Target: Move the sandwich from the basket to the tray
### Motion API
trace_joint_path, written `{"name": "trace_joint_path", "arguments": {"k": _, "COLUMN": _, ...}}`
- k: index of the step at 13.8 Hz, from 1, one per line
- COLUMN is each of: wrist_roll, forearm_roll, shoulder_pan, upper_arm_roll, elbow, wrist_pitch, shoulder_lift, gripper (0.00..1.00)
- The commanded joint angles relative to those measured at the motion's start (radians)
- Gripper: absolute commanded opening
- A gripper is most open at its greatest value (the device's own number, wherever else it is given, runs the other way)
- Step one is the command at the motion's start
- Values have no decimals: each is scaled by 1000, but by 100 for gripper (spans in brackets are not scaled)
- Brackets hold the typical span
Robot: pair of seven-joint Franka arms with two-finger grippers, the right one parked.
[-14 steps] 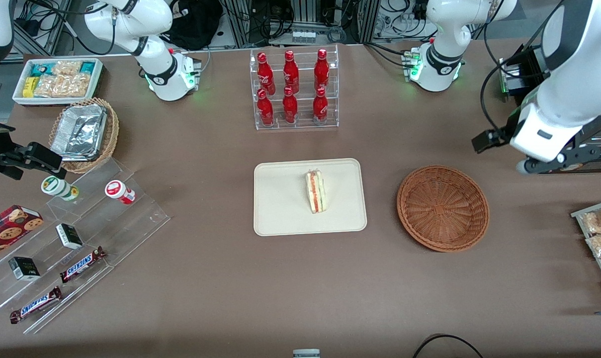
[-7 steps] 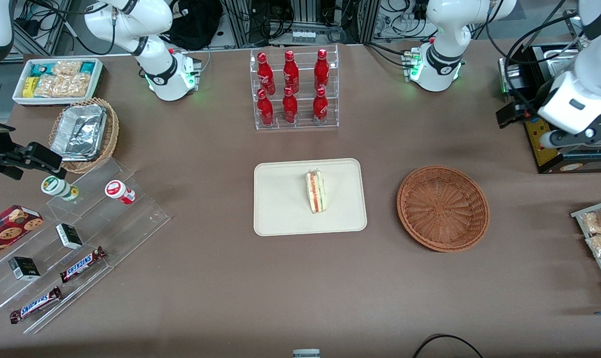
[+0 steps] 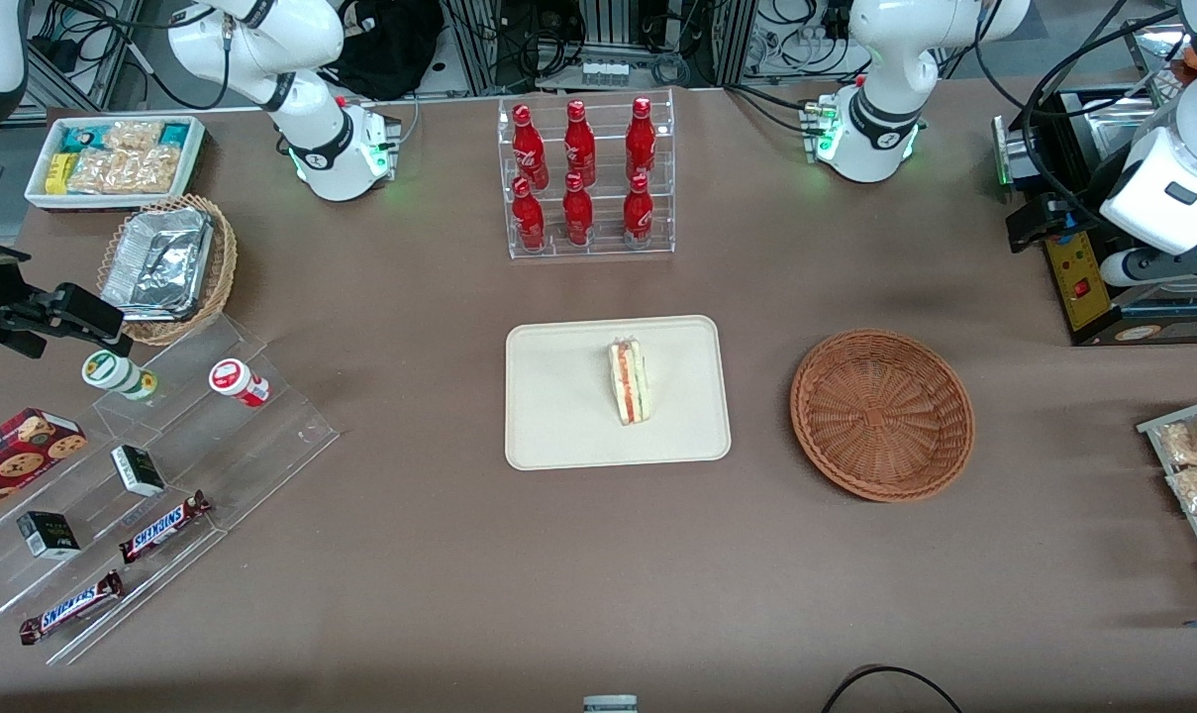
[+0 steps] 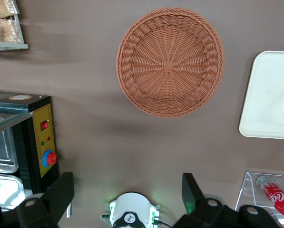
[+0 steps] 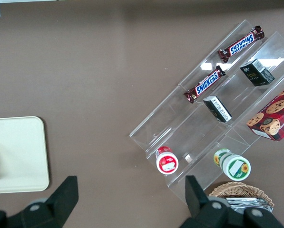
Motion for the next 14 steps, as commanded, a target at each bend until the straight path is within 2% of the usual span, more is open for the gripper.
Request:
{"name": "trace_joint_path", "arguments": {"k": 1, "wrist_roll": 7, "forearm_roll": -14, "shoulder_pan": -12, "upper_arm_roll": 14, "elbow": 31, "wrist_pitch": 4, "shoulder_lift": 14, "gripper": 100}}
{"name": "trace_joint_path", "arguments": {"k": 4, "wrist_roll": 42, "forearm_roll": -15, "shoulder_pan": 13, "upper_arm_roll": 9, "elbow": 28, "wrist_pitch": 65, "shoulder_lift": 14, "gripper": 100}}
{"name": "trace_joint_path", "arguments": {"k": 14, "wrist_roll": 36, "forearm_roll": -15, "shoulder_pan": 17, "upper_arm_roll": 12, "elbow": 29, "wrist_pitch": 56, "shoulder_lift": -6, "gripper": 100}}
